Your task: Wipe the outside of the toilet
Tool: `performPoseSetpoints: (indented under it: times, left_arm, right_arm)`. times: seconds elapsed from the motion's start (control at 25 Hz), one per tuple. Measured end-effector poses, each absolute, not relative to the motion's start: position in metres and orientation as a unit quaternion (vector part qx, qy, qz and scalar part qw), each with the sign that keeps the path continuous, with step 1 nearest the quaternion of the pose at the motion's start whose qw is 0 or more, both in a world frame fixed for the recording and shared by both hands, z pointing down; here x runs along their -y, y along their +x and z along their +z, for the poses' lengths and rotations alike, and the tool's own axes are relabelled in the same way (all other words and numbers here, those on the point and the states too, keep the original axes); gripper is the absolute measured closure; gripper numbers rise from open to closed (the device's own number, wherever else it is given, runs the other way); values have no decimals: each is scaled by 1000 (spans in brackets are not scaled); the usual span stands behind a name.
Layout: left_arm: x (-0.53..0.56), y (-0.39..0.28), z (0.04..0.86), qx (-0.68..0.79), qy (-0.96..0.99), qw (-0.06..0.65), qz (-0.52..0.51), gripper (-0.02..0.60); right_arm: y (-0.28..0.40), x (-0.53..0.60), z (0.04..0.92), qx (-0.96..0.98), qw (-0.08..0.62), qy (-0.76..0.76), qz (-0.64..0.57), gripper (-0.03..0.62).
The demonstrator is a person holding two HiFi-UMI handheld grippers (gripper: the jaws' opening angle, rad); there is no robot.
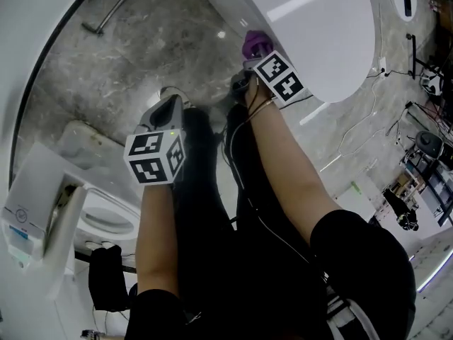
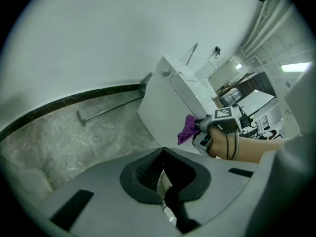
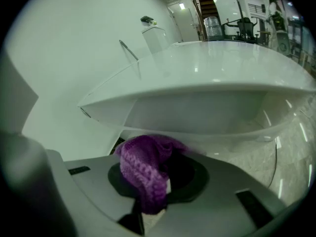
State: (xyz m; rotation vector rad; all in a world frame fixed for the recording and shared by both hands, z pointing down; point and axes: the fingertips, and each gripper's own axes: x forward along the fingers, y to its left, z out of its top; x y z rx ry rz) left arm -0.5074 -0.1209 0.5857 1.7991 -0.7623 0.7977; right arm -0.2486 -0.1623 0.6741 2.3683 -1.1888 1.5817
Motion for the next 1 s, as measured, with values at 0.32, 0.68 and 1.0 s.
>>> performPoseSetpoints:
  times: [0.32,0.68,1.0]
  left_arm:
    - [139,-523,598,319,737,494,332,574]
    - [193,-523,593,349,730,498,311,574]
    - [211,-528,599,355,722,508,306,574]
  right_arm:
    - [-262,189,681,373,14,777,507,520]
    - [-275,228,685,381,25,769,514,520]
    - [-298,273,688,384,26,766,515,520]
